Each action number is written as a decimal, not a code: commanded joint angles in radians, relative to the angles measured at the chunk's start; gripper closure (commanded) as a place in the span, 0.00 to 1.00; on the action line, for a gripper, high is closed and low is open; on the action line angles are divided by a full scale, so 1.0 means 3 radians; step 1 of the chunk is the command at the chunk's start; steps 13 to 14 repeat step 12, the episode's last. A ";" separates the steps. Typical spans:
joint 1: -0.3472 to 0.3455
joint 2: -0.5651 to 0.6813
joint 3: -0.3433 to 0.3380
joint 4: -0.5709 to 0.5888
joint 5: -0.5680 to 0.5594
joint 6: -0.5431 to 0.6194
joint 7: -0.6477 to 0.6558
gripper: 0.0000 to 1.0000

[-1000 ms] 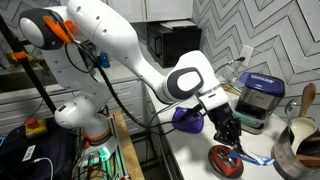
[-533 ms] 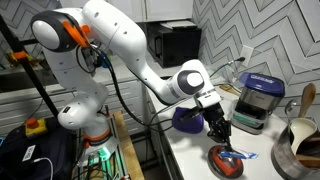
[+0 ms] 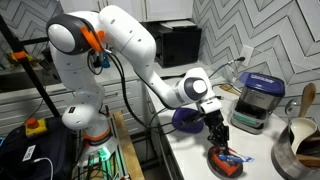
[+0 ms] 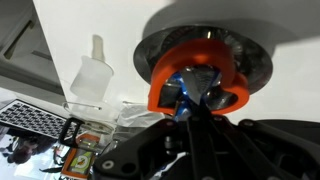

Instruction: Put the blue packet on the silver plate on the right

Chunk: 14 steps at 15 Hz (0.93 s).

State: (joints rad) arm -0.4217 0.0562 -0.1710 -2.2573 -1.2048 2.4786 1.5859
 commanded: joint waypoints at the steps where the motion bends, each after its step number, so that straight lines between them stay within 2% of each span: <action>1: 0.0198 0.0089 -0.0175 0.0069 0.0013 -0.0021 0.0037 0.66; 6: 0.0277 -0.0221 -0.0229 -0.0088 0.0356 0.0163 -0.0224 0.28; 9: 0.0284 -0.0619 -0.0271 -0.0284 0.0865 0.0602 -0.0652 0.06; 10: 0.0286 -0.0725 -0.0292 -0.0344 0.1030 0.0760 -0.0841 0.02; 11: 0.0293 -0.0844 -0.0318 -0.0409 0.1217 0.0908 -0.1084 0.00; 12: 0.0271 -0.0509 -0.0241 -0.0122 0.0948 0.0680 -0.0751 0.10; 14: 0.0271 -0.0509 -0.0241 -0.0122 0.0948 0.0680 -0.0751 0.10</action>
